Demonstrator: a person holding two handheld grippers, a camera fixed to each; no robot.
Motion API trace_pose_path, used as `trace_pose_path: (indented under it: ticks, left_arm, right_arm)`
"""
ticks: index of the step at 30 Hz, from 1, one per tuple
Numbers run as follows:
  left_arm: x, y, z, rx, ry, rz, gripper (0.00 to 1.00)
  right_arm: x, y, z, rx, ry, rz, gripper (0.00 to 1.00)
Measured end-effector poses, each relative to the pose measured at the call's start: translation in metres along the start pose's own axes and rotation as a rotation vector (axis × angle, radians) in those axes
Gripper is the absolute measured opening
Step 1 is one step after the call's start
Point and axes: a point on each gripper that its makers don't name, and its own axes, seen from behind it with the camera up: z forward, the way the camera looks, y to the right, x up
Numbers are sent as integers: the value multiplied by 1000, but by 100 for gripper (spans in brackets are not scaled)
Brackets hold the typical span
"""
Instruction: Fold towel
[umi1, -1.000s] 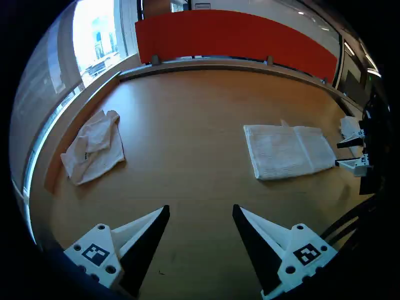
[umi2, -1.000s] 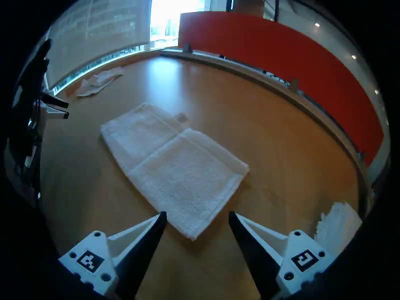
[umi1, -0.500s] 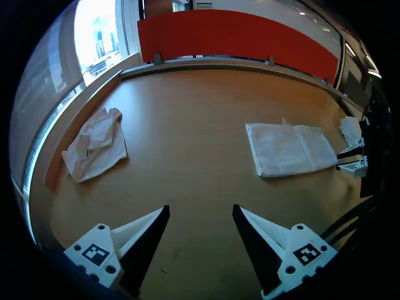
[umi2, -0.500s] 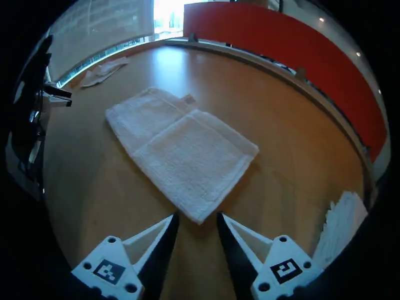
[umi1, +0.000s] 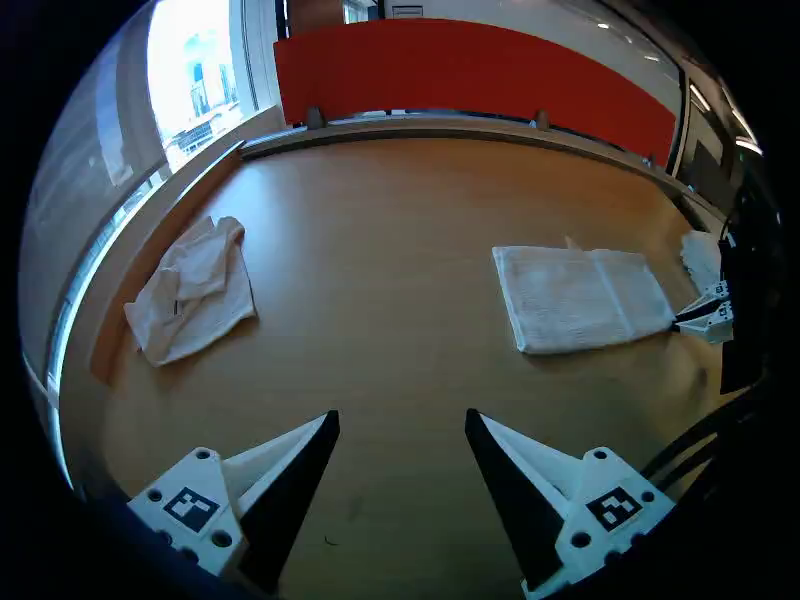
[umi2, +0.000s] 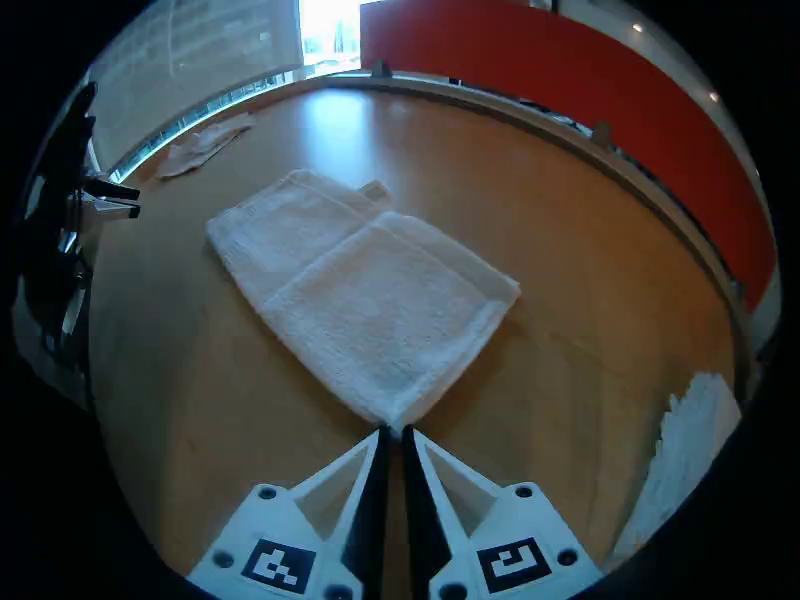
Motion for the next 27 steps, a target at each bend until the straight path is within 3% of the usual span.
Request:
trace_pose_path:
  ticks: [11, 27]
  left_arm:
    - [1, -2, 0, 0, 1, 0, 93]
    - [4, -12, -3, 4, 17, -22, 93]
  right_arm:
    - [17, 1, -6, -25, 4, -60, 4]
    - [134, -26, -28, -24, 150, -219, 4]
